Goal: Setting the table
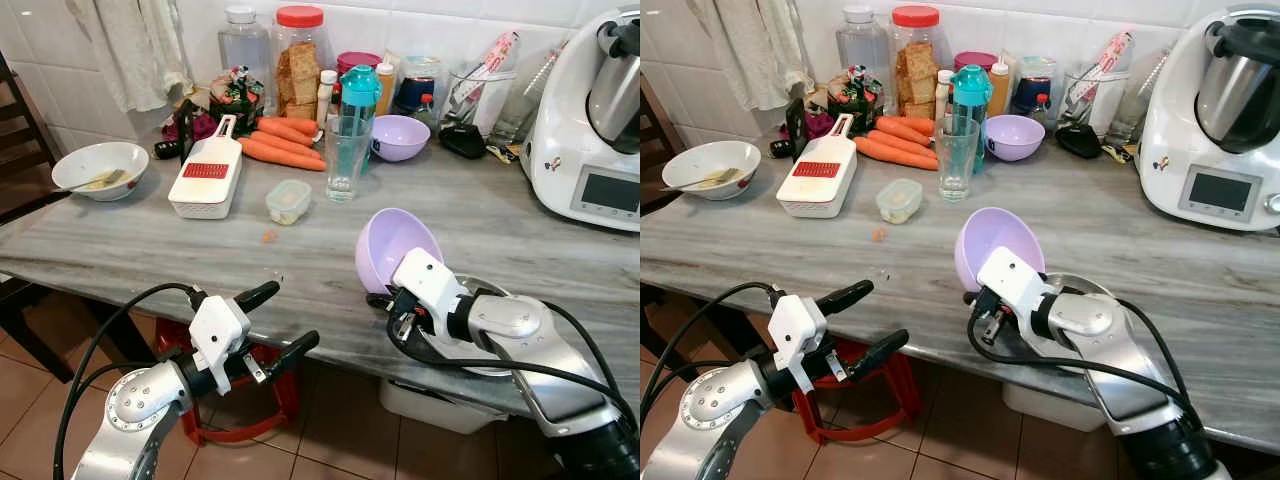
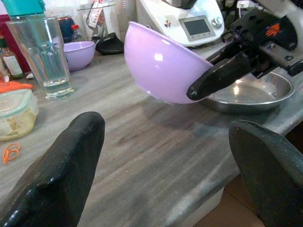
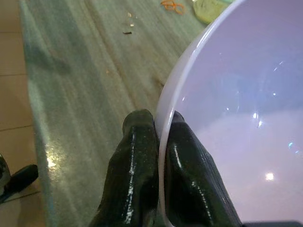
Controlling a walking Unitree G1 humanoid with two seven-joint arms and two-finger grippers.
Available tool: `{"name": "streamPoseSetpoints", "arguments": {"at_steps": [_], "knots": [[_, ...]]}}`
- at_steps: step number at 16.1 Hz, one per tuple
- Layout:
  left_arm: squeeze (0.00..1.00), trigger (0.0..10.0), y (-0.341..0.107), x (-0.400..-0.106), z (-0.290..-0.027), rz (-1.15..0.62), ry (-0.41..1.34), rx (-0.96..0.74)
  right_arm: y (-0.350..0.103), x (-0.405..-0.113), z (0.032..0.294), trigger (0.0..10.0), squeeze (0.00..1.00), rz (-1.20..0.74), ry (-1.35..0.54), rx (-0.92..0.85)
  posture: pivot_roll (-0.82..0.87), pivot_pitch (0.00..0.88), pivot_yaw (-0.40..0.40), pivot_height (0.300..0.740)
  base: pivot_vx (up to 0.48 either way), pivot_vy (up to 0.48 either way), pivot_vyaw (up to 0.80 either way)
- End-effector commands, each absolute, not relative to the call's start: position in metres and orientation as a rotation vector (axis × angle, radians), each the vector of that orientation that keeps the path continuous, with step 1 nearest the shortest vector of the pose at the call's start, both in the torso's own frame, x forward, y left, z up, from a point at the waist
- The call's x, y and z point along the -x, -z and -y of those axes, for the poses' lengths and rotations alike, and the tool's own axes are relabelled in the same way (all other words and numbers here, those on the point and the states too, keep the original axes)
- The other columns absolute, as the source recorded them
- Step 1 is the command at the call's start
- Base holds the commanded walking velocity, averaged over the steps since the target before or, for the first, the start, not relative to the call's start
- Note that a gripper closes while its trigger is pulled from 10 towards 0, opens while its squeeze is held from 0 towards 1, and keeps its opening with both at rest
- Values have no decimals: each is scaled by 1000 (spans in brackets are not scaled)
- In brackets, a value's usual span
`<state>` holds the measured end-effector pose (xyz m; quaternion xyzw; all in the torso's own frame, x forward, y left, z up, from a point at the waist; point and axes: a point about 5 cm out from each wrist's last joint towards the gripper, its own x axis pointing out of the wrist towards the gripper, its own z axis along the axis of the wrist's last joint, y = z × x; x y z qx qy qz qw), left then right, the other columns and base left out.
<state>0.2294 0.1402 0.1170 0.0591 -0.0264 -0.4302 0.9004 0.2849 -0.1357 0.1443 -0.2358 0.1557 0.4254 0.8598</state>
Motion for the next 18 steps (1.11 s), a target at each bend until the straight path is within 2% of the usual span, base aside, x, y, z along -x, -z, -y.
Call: {"name": "streamPoseSetpoints", "arguments": {"at_steps": [1, 2, 3, 4, 11, 18], "knots": [[0, 10000, -118, -230, -140, 48, 900, -132, -145, -289, 136, 10000, 639, -319, -888, 523, -80, 0, -24, 740, 0, 0, 0], [0, 10000, -118, -231, -139, 48, 899, -132, -143, -289, 137, 10000, 898, -320, -887, 525, -80, 0, -24, 740, 0, 0, 0], [0, 10000, -119, -231, -139, 48, 897, -132, -142, -290, 138, 10000, 965, -323, -886, 525, -80, 0, -24, 740, 0, 0, 0], [0, 10000, -119, -230, -139, 47, 895, -132, -140, -291, 139, 10000, 988, -329, -886, 530, -80, 0, -24, 740, 0, 0, 0], [0, 10000, -114, -229, -141, 34, 894, -133, -139, -294, 140, 10000, 1000, -298, -855, 535, -67, 0, -21, 740, 0, 0, 0], [0, 10000, -123, -236, -142, 73, 851, -117, -166, -295, 137, 10000, 1000, -165, -748, 477, -70, 0, -16, 740, 0, 0, 0]]}}
